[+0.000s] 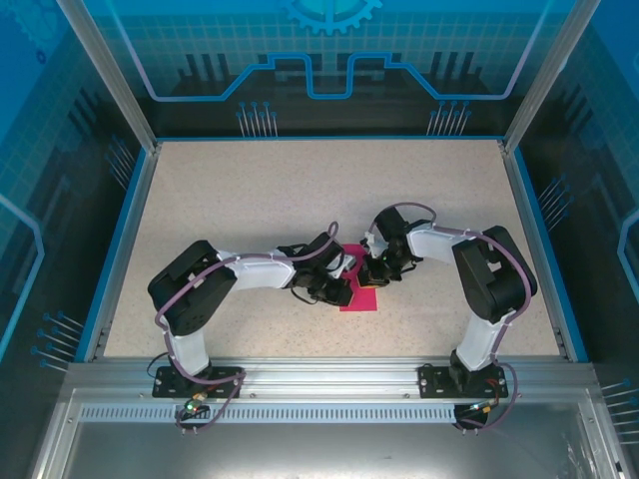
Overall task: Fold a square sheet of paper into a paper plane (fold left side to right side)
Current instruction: Fold the triangle a second time at the center of the table.
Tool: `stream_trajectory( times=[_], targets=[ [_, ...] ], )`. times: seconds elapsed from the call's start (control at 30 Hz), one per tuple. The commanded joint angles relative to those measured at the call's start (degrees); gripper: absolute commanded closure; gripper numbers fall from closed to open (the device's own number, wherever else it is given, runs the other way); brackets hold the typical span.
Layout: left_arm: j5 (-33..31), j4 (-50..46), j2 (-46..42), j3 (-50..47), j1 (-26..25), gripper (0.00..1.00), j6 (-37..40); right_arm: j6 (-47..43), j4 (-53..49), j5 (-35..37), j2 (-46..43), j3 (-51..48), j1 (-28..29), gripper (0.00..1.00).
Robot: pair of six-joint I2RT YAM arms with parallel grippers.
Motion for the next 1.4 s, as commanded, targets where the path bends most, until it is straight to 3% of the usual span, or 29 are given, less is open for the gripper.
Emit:
stream_trajectory(
  times=[0.0,0.47,1.0,1.37],
  targets=[
    [1.5,-2.0,0.3,3.0,-0.3,0.92,1.9,-0.4,-2.2,4.5,2.2,0.3,0.3,0.92],
    [2.2,-1.7,6.0,6.5,-0.3,0.93,3.0,-0.3,-2.7,4.8,2.4,0.3,0.5,0.92],
    [0.6,0.3,4.5,-1.5,-1.0,0.94,1.9,-0.2,-3.2,5.4,3.2,0.5,0.5,0.92],
    [0.8,-1.3,-1.3,-8.1,-1.0,0.94,2.3,-0.6,-3.6,6.0,3.2,0.7,0.5,0.92]
  ],
)
